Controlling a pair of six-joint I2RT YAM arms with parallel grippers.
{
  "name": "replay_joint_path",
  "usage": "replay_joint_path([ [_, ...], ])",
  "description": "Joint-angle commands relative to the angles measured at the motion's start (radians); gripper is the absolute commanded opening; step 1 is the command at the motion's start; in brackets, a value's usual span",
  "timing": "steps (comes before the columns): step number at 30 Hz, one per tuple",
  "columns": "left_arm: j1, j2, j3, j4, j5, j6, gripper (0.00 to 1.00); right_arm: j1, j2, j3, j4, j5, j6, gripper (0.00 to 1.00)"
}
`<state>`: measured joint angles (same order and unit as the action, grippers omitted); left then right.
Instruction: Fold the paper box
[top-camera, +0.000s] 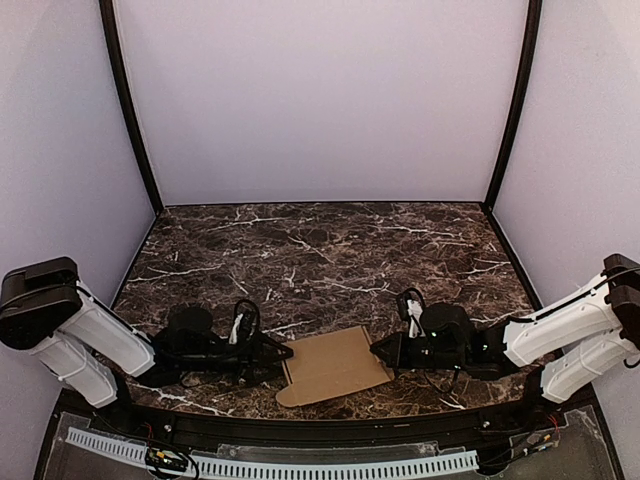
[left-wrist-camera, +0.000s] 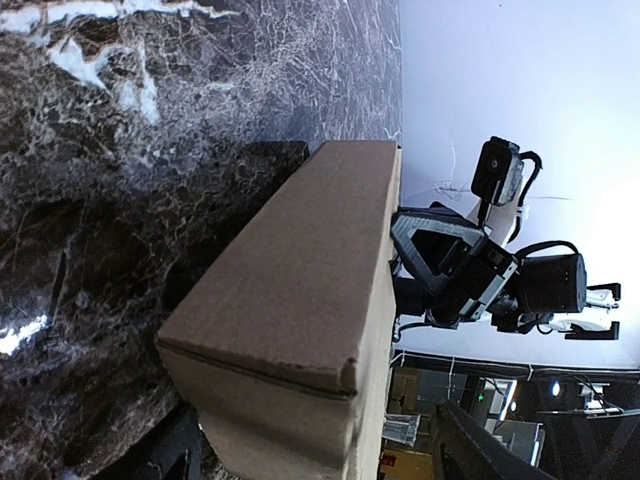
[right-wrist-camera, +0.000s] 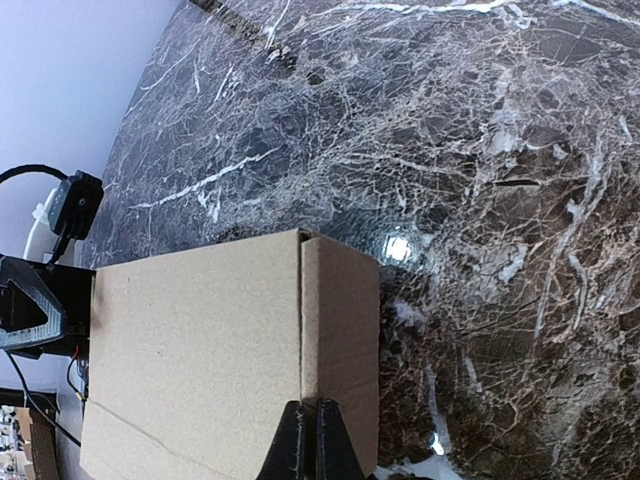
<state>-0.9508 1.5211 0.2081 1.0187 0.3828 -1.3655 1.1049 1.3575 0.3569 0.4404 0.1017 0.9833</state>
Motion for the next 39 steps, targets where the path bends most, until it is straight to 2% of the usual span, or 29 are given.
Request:
replay_joint_path([
  [1,0.001,-0.081,0.004,-0.106,0.009,0.06,0.78,-0.004,-0.002,-0.01,-0.014,-0.007,-0.012,0.0],
  [11,0.001,-0.131,0.031,-0.279,0.002,0.131,0.79,-0.004,-0.012,-0.018,-0.028,-0.01,-0.015,0.0],
  [15,0.001,-0.127,0.042,-0.286,0.0,0.138,0.8,-0.003,-0.012,-0.022,-0.023,-0.013,-0.015,0.0],
  [28,0.001,0.042,0.056,0.012,0.051,0.023,0.77,-0.004,0.032,-0.028,0.047,-0.038,0.0,0.0],
  [33,0.001,0.066,0.05,0.075,0.056,-0.001,0.7,-0.004,0.032,-0.033,0.051,-0.037,0.002,0.0],
  [39,0.001,0.063,0.041,0.111,0.066,-0.024,0.5,-0.004,0.033,-0.038,0.053,-0.034,0.005,0.0],
])
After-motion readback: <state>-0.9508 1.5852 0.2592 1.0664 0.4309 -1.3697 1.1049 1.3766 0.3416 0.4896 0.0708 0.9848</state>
